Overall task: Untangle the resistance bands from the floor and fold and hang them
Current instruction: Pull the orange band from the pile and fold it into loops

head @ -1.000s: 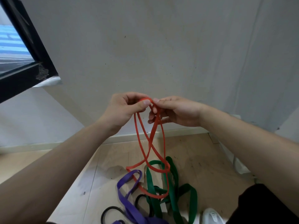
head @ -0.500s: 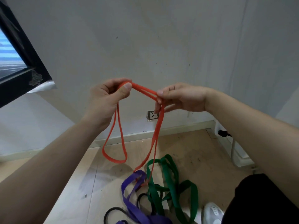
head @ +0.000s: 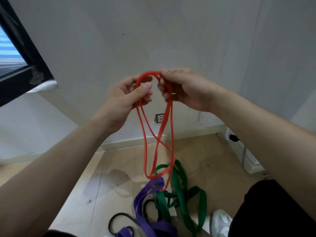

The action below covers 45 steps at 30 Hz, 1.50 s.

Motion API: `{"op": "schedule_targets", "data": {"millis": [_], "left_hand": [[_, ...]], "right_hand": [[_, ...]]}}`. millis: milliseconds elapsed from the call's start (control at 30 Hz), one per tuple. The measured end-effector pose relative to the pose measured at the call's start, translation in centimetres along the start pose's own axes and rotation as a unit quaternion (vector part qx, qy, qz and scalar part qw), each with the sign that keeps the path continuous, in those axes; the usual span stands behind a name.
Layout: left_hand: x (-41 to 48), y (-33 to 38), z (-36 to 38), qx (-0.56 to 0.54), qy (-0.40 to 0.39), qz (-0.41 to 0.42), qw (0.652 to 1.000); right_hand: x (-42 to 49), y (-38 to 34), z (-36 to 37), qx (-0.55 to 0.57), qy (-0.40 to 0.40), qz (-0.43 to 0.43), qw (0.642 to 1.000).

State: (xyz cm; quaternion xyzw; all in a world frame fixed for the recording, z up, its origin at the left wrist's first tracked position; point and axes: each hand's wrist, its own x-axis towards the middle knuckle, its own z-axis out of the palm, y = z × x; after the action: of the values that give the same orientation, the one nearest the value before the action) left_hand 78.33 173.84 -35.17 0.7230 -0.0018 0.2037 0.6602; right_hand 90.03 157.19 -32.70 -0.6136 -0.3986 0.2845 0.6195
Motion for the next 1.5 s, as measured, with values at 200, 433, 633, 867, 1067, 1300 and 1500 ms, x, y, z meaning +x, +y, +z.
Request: {"op": "schedule_targets", "data": {"millis": [200,433,633,867,1067,1300,1500], "left_hand": [[-0.2,-0.4,-0.2,0.074,0.005,0.013,0.997],[-0.4,-0.7,-0.9,0.118,0.012,0.027,0.993],[0.5,-0.3,-3.8,-0.001,0.123,0.021,0.992],[-0.2,-1.7,-5.6,0.024,0.139,0.015,0.99],[-0.8,-3.4,-7.1,0.055,0.116,-0.029,0.991],[-1.1,-3.8,-5.4,0.068,0.02,-0.085,0.994],[0.0,-1.9,-1.0,-0.034,-0.011,-0.049,0.998]], "right_hand": [[-0.1,1.9,0.2,-0.046,-0.046,0.051,0.997],[-0.4,2.9,0.5,-0.057,-0.103,0.096,0.988],[-0.5,5.7,-0.3,-0.067,-0.153,0.165,0.972],[-0.5,6.8,-1.5,-0.129,-0.16,0.205,0.957],[-0.2,6.2,-2.4,-0.054,-0.02,0.166,0.985],[0.1,1.5,-1.4,0.075,0.043,0.044,0.995],[0.1,0.8,-0.5,0.014,0.004,0.033,0.999]]}}
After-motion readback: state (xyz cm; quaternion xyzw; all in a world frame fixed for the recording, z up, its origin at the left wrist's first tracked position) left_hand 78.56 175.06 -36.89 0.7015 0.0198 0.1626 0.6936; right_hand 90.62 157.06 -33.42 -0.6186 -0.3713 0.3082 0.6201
